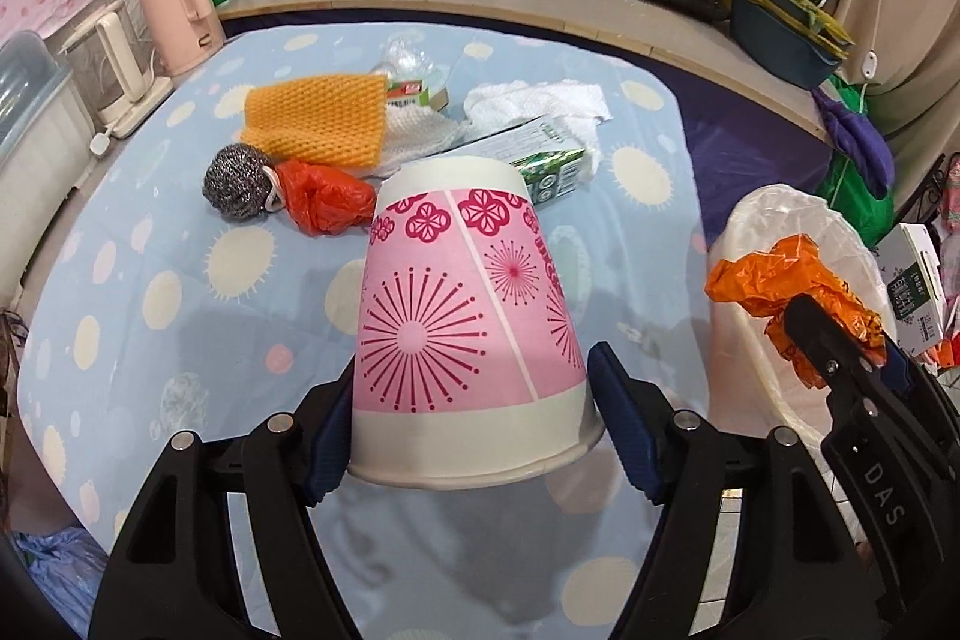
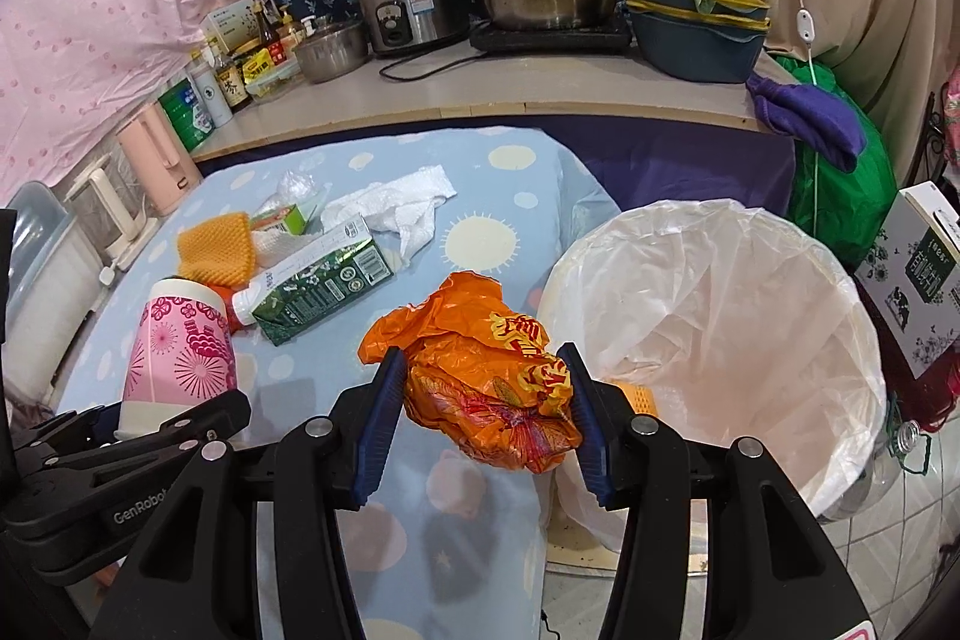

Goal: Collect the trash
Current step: 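Carry the pink cup and orange wrapper over the trash bin with both tools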

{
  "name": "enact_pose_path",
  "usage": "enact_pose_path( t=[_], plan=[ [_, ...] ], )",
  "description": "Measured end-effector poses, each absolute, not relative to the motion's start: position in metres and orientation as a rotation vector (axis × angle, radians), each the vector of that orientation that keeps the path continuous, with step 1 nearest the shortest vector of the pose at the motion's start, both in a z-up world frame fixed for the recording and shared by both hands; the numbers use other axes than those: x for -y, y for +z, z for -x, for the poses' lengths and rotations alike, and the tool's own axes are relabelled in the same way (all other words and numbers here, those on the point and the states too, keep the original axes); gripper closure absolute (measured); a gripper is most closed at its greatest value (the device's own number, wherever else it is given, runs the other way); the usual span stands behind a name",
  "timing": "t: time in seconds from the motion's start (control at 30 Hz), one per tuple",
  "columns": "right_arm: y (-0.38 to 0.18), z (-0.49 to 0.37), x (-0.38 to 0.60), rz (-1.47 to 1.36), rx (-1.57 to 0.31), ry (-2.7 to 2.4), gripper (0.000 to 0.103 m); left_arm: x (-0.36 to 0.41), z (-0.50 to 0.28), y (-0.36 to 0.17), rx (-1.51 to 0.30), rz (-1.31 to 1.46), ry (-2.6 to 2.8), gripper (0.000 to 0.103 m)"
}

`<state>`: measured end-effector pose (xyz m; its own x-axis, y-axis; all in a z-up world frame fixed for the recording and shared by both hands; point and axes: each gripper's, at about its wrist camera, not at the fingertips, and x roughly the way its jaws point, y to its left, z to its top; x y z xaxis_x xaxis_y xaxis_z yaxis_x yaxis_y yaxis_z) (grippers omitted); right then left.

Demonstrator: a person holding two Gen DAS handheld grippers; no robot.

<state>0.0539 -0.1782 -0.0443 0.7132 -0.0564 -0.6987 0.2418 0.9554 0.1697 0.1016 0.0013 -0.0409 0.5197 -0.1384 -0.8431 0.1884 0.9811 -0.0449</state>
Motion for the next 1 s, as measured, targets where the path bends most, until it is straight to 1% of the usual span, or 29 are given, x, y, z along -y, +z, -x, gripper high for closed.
enact_pose_path(
  t=[0.27,0.57,0.8,1.0],
  plan=[
    [-0.015,-0.022,0.196,-0.271,-0.684,-0.211,0.054,0.016,-0.075,-0.006,-0.924,-0.072,-0.261,0.035],
    [0.004,0.011,0.236,-0.300,-0.618,-0.306,0.054,0.058,-0.051,0.017,-0.858,-0.114,-0.368,0.035],
    [0.008,0.028,0.267,-0.320,-0.594,-0.374,0.054,0.095,-0.042,0.026,-0.823,-0.147,-0.433,0.035],
    [0.004,0.034,0.288,-0.331,-0.598,-0.415,0.054,0.126,-0.040,0.022,-0.820,-0.186,-0.476,0.035]
  ],
)
